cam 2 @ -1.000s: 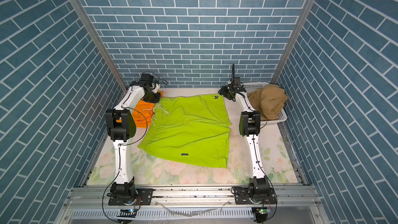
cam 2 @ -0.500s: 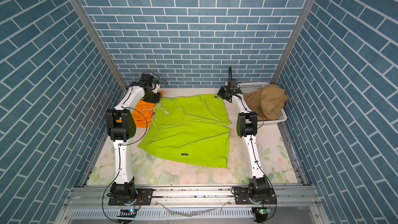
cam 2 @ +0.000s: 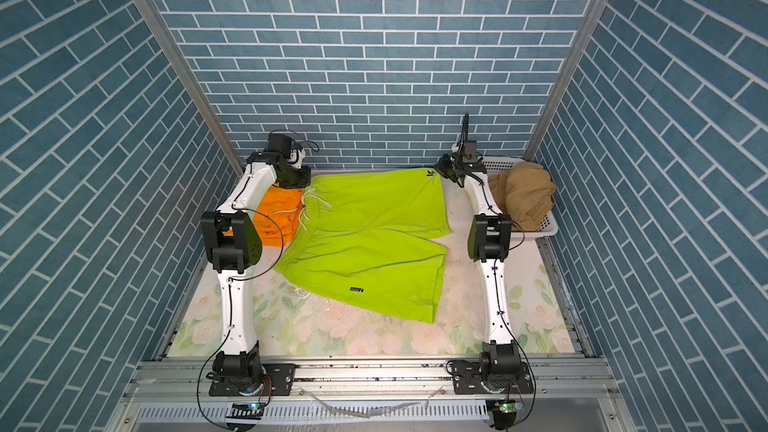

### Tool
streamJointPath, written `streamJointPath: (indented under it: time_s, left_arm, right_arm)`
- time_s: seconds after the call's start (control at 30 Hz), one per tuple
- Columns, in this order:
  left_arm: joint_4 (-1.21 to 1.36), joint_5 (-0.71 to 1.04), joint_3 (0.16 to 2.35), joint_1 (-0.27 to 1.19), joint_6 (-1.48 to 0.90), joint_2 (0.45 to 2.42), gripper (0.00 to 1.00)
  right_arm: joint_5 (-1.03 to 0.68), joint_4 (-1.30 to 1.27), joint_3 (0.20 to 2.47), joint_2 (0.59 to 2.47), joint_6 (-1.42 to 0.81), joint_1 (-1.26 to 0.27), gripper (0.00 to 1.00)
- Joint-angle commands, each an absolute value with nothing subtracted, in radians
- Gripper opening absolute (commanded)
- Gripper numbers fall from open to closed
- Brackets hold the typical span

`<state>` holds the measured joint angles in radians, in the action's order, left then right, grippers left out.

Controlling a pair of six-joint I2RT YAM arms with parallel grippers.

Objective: Fold and stack the shorts

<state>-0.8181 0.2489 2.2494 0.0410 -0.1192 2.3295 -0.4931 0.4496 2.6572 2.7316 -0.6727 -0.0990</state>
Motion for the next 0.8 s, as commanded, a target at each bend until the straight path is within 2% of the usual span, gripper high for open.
streamJointPath:
  time_s: [0.0,0.17,0.4,0.77]
  left_arm:
    - [-0.802,0.269,2.285,0.000,-0.175,2.296,0.00]
    - [-0.823,0.289,2.246,-0.019,-0.166,2.277,0.00]
    - [-0.686,0.378,2.023,-0.076,-0.249,2.125,0.00]
    - [-0.585,0.369,1.856,-0.081,-0.253,1.861,0.00]
  right_arm:
    - [-0.540,0.446,2.634,2.574,-0.636,-0.084,0.00]
    - [-0.597,0.468,2.488,2.419,-0.576,-0.100,0.00]
    - [-0.597,0.439,2.200,2.174,-0.508,-0.117,0.00]
    - [-0.562,0.391,2.038,1.993,-0.483,-0.117,0.00]
